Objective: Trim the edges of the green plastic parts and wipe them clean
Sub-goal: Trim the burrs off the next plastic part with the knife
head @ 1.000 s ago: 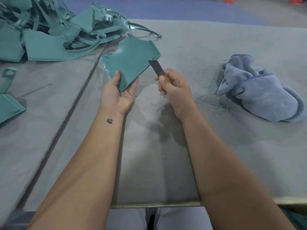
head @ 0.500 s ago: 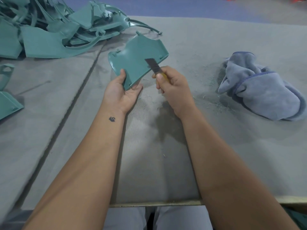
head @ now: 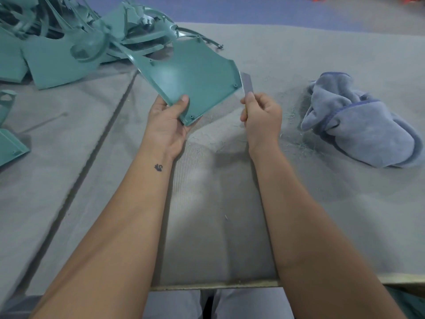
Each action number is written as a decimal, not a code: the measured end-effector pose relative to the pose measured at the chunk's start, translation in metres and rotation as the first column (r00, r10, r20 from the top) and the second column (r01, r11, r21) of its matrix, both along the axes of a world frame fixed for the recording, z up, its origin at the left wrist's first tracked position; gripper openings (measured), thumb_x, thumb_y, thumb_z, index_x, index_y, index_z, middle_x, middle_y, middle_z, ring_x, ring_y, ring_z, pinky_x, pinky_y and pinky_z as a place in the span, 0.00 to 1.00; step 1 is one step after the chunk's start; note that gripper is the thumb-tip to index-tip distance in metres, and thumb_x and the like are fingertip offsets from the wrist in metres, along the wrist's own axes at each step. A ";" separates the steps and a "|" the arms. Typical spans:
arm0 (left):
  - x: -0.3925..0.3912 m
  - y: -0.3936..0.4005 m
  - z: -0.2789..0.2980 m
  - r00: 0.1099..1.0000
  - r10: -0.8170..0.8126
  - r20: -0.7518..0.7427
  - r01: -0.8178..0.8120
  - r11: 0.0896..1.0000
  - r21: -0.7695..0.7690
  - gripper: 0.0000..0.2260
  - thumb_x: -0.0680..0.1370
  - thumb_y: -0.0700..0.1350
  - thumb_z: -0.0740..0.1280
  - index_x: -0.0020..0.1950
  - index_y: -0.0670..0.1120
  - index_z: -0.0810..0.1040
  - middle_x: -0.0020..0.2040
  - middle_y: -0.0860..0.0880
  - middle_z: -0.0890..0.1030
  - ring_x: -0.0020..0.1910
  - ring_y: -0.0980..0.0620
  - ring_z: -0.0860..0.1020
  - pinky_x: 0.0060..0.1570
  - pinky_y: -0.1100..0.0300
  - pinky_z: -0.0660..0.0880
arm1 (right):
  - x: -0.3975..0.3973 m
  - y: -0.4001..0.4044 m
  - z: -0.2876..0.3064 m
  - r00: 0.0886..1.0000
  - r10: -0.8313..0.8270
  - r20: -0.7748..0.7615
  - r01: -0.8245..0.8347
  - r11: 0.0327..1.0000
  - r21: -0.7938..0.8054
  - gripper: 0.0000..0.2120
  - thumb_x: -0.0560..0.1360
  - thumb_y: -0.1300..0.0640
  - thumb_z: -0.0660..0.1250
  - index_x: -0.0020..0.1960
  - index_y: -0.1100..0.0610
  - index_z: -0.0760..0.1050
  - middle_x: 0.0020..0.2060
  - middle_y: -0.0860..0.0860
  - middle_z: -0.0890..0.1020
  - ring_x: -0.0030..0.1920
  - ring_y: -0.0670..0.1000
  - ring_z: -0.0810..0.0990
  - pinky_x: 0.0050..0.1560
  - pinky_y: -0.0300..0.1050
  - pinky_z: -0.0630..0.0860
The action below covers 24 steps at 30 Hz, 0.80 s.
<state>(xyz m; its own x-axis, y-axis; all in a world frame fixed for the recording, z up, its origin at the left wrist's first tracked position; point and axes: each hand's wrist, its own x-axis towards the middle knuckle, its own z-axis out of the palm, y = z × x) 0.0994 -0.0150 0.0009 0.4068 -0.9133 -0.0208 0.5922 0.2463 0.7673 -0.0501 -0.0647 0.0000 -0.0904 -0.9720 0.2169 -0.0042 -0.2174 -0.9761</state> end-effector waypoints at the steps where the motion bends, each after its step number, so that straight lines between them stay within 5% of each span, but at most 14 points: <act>1: -0.001 0.000 0.000 1.000 0.004 0.016 -0.004 1.000 -0.003 0.12 0.78 0.31 0.62 0.55 0.46 0.76 0.51 0.48 0.83 0.48 0.49 0.83 0.39 0.54 0.81 | -0.001 -0.001 0.000 1.000 -0.016 0.002 0.016 1.000 -0.002 0.13 0.78 0.58 0.63 0.35 0.53 0.74 0.23 0.48 0.70 0.26 0.46 0.67 0.29 0.40 0.65; 10: -0.002 0.000 0.001 0.999 0.035 0.018 -0.035 0.999 -0.024 0.13 0.78 0.30 0.62 0.53 0.47 0.77 0.50 0.49 0.83 0.50 0.48 0.82 0.48 0.50 0.81 | -0.001 -0.002 -0.004 0.999 0.029 -0.036 -0.030 0.999 -0.032 0.12 0.77 0.59 0.63 0.34 0.53 0.73 0.24 0.50 0.70 0.26 0.46 0.67 0.29 0.40 0.64; 13: -0.002 0.000 0.001 1.000 0.009 -0.016 -0.010 0.999 -0.051 0.13 0.79 0.30 0.60 0.55 0.46 0.76 0.53 0.47 0.82 0.52 0.47 0.81 0.49 0.51 0.80 | 0.001 -0.004 -0.008 0.990 0.057 -0.132 -0.063 0.997 -0.045 0.13 0.76 0.58 0.64 0.33 0.52 0.72 0.27 0.54 0.69 0.29 0.51 0.66 0.32 0.43 0.63; 19: 0.002 -0.001 0.000 0.991 0.018 -0.136 -0.032 0.994 -0.103 0.11 0.80 0.31 0.59 0.58 0.44 0.74 0.54 0.44 0.81 0.52 0.45 0.81 0.47 0.52 0.82 | 0.006 0.001 -0.012 0.877 0.220 -0.427 -0.256 0.966 -0.028 0.12 0.76 0.56 0.65 0.33 0.51 0.74 0.26 0.46 0.69 0.28 0.46 0.65 0.31 0.40 0.62; 24: 0.002 0.000 -0.001 0.992 0.017 -0.122 -0.026 0.997 -0.073 0.11 0.80 0.32 0.60 0.54 0.47 0.76 0.53 0.46 0.81 0.53 0.45 0.81 0.48 0.49 0.82 | 0.001 0.000 -0.004 0.991 0.113 -0.073 -0.118 0.991 -0.062 0.12 0.78 0.60 0.62 0.36 0.53 0.71 0.26 0.52 0.68 0.28 0.49 0.65 0.30 0.44 0.62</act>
<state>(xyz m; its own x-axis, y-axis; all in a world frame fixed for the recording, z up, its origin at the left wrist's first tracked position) 0.1013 -0.0153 -0.0003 0.4253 -0.9050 -0.0033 0.6736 0.3141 0.6691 -0.0489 -0.0644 -0.0039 0.0389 -0.9584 0.2826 -0.0422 -0.2842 -0.9578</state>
